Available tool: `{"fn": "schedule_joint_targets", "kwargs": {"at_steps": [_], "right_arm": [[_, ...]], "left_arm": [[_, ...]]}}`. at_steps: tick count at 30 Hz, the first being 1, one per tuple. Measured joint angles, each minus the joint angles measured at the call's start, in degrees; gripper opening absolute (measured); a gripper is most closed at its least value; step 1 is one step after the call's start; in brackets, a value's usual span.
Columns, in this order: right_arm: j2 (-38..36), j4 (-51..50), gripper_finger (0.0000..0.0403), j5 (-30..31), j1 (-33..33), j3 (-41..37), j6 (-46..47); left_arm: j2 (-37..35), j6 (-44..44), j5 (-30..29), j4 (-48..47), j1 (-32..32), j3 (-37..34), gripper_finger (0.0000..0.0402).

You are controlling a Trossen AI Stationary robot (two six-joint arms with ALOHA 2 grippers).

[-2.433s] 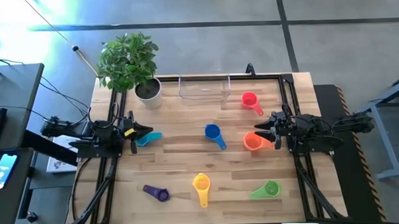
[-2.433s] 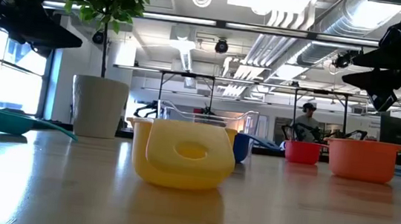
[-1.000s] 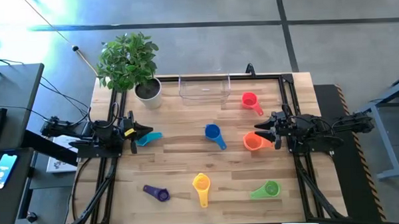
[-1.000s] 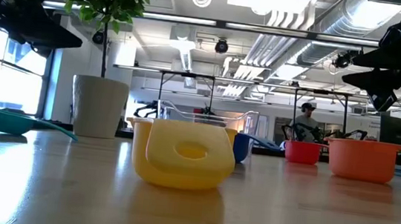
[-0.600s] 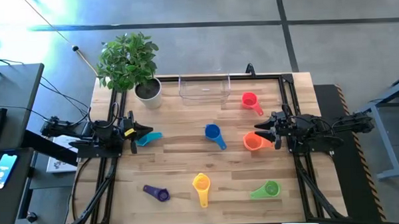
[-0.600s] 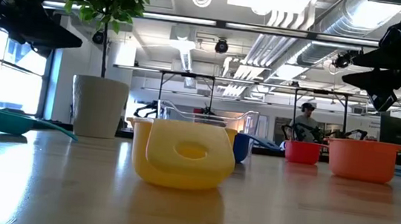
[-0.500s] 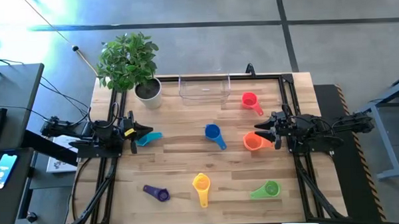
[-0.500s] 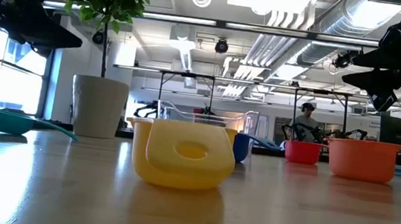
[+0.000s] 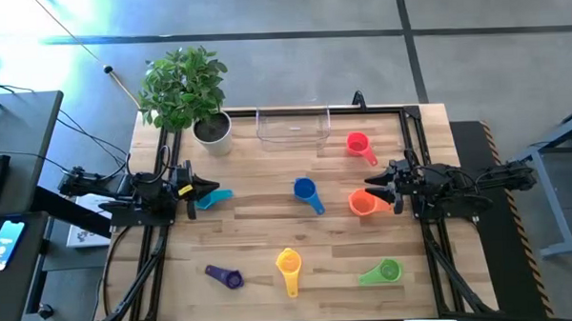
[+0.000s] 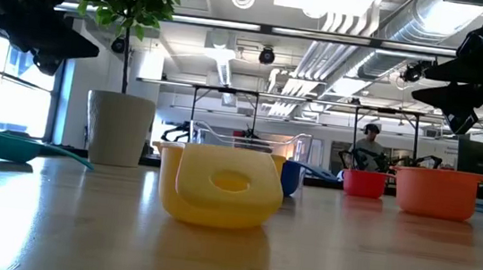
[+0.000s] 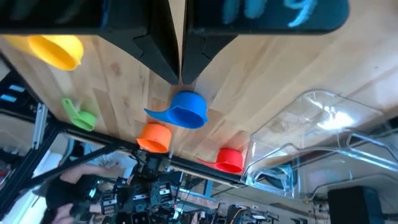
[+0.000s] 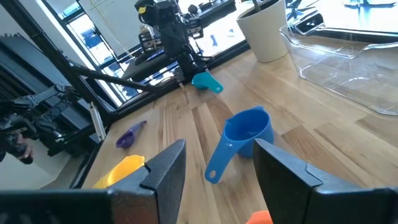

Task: Nest measuring cups in basket
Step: Stack the red measuring cup on top of the orange measuring cup

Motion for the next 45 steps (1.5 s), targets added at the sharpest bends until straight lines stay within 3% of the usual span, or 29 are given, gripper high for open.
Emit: {"fn": "schedule_joint_targets", "kwargs": {"at_steps": [19, 27, 33, 38, 45], "right_arm": [[0.01, 3.05, 0.0177, 2.47, 0.00, -0.02, 0.44], [0.01, 22.49, 0.0177, 13.51, 0.00, -0.02, -1.80], [-0.02, 34.54, 0.0177, 19.36, 0.00, 4.00, -16.48], [1.10, 25.23, 0.0177, 22.99, 0.00, 15.18, -25.80], [9.23, -2.67, 0.0177, 35.71, 0.00, 34.65, -21.73]], "left_arm": [[-0.01, -1.14, -0.03, 0.00, 0.01, -0.01, 0.0010], [-0.02, -2.23, -0.24, 0.62, 0.01, 0.00, 0.0010], [0.00, -2.62, -0.26, 0.72, 0.00, 0.00, 0.0010], [-0.01, -2.62, -0.28, 0.74, 0.00, 0.00, 0.0010], [-0.01, -2.61, -0.32, 0.69, 0.00, -0.01, 0.0010]]}}
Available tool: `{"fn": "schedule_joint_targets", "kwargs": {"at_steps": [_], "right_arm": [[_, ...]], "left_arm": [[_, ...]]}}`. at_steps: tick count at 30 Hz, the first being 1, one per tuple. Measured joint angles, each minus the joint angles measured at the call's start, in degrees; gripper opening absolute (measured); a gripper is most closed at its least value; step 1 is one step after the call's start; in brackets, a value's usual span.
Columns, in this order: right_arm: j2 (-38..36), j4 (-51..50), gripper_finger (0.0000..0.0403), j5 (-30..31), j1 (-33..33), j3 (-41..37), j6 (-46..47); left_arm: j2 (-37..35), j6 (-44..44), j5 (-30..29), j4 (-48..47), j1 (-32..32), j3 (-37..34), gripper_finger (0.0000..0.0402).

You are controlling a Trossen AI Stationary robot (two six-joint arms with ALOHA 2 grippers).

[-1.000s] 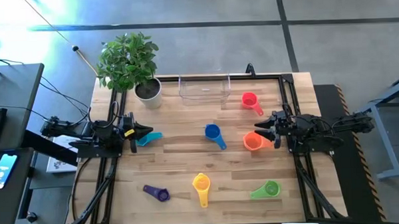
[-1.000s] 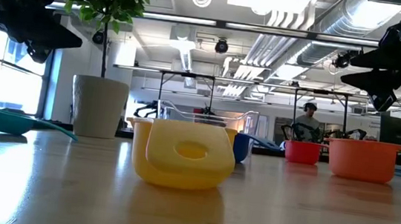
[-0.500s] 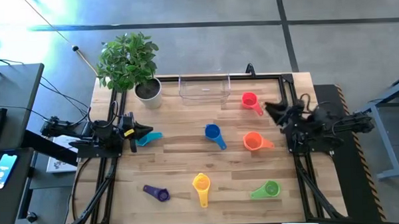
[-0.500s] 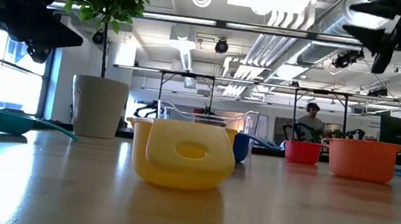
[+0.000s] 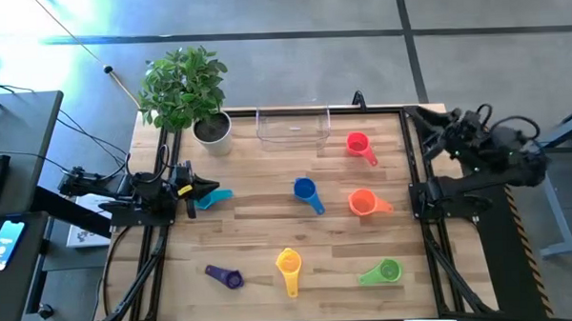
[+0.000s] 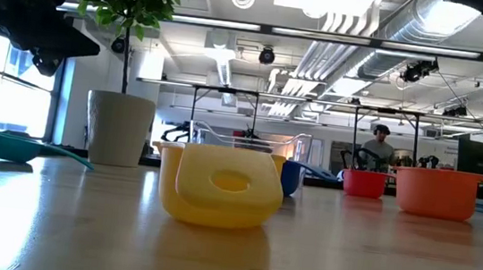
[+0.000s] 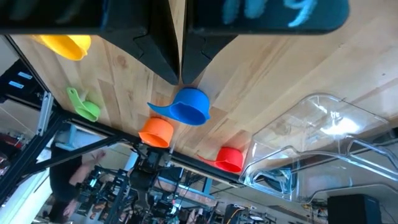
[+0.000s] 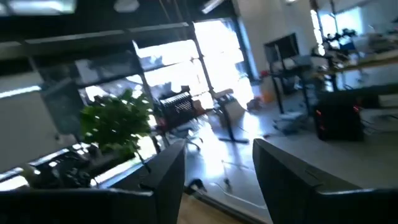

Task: Nest measuring cups in basket
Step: Stack the red measuring cup on top of the orange measuring cup

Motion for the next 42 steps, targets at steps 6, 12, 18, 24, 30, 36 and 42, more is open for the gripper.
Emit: {"fn": "schedule_joint_targets", "kwargs": {"at_steps": [6, 12, 18, 24, 30, 36, 42], "right_arm": [[11.25, -18.19, 0.0177, 6.52, -0.02, 13.68, 7.94], [21.67, -30.80, 0.0177, 10.76, -0.02, 24.66, 15.99], [30.36, -38.46, 0.0177, 10.64, -1.02, 32.01, 22.29], [37.46, -44.16, 0.0177, 2.27, -7.27, 35.10, 28.12], [44.50, -48.36, 0.0177, -10.92, -15.42, 35.21, 32.38], [51.09, -51.26, 0.0177, -23.20, -23.38, 35.21, 32.24], [56.31, -53.03, 0.0177, -32.51, -31.85, 35.21, 26.24]], "left_arm": [[0.01, 0.01, -0.07, -0.01, 0.00, 0.01, 0.0010], [0.00, 0.03, -1.04, -0.10, 0.01, 0.01, 0.0010], [0.01, 0.05, -1.45, -0.23, 0.01, 0.00, 0.0010], [0.01, 0.05, -1.45, -0.27, 0.00, 0.01, 0.0010], [0.01, 0.05, -1.46, -0.32, 0.00, 0.01, 0.0010], [0.00, 0.03, -1.48, -0.32, 0.01, 0.01, 0.0010], [0.00, -1.38, -1.46, -0.29, 0.00, 0.00, 0.0010]]}}
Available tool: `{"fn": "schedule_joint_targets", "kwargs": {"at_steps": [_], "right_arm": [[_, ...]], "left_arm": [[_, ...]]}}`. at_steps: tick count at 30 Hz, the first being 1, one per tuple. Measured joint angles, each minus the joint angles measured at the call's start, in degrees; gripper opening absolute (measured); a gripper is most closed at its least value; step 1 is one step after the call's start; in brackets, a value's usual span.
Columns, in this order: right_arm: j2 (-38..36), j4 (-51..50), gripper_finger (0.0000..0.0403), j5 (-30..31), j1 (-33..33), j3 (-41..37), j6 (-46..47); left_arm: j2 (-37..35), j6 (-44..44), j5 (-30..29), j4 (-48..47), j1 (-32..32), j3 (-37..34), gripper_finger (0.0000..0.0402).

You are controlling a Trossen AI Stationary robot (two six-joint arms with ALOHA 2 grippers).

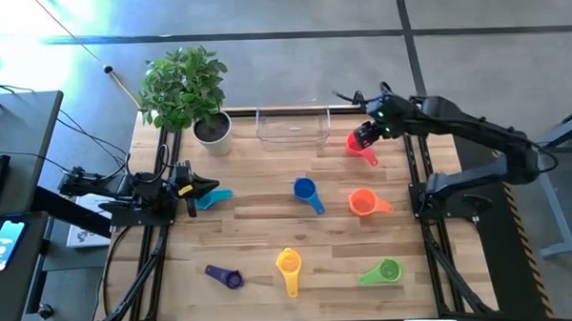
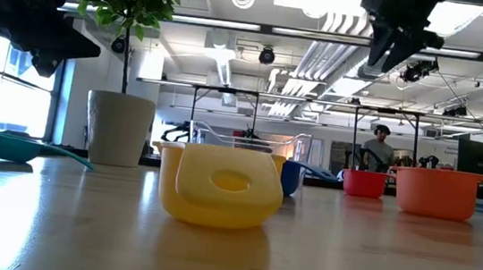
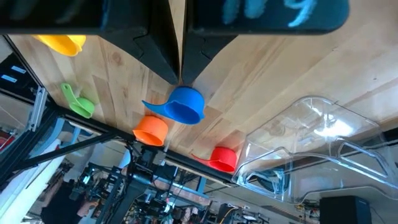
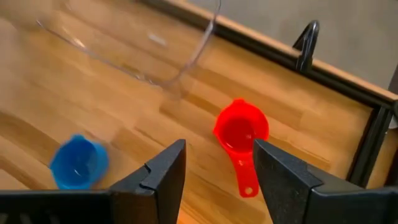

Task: Nest measuring cups in basket
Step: Stack the red measuring cup on top of the orange measuring cup

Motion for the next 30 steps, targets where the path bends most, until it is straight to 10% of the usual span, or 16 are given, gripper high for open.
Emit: {"fn": "schedule_joint_targets", "kwargs": {"at_steps": [17, 30], "right_arm": [[7.42, -2.33, 0.0177, -14.76, -22.43, -0.05, -24.10], [8.67, 8.53, 0.0177, -17.89, -25.90, -13.13, -25.12]], "left_arm": [[0.00, -0.20, 0.00, 0.00, 0.02, 0.00, 0.0010], [-0.01, -0.16, 0.01, 0.00, 0.00, 0.01, 0.0010]]}}
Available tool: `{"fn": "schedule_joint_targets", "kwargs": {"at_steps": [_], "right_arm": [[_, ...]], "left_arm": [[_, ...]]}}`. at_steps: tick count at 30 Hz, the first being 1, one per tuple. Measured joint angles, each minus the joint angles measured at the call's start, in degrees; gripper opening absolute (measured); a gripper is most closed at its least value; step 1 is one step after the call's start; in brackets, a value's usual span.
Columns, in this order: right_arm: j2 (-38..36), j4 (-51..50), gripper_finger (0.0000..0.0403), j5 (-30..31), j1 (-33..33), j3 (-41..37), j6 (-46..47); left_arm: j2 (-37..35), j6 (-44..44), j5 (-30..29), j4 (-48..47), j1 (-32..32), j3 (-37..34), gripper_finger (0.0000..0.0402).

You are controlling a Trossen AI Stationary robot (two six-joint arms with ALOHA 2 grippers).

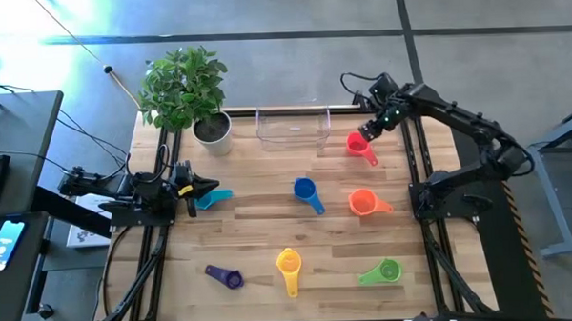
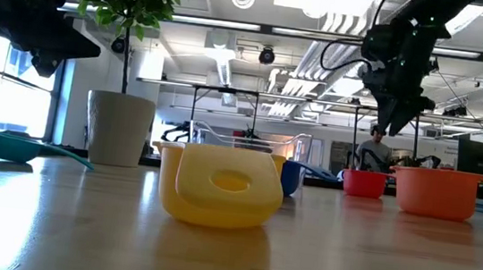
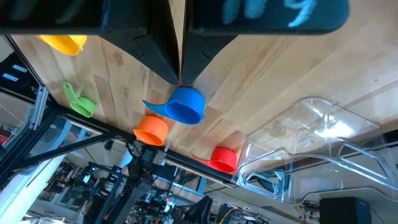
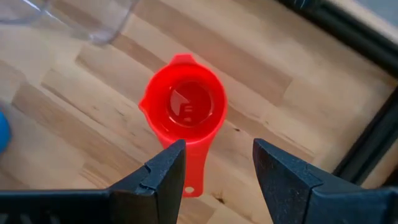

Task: Nest measuring cups in basket
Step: Stack the red measuring cup on top of the orange measuring cup

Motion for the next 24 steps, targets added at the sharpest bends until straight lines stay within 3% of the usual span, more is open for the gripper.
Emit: {"fn": "schedule_joint_targets", "kwargs": {"at_steps": [9, 24], "right_arm": [[-0.02, 11.52, 0.0177, -0.02, 0.02, -10.27, 4.01], [-0.04, 25.31, 0.0177, 2.75, 0.02, -18.66, 9.67]], "left_arm": [[0.01, 0.02, -0.01, -0.25, 0.02, 0.00, 0.0010], [0.02, 0.04, -0.04, -0.43, 0.01, -0.01, 0.0010]]}}
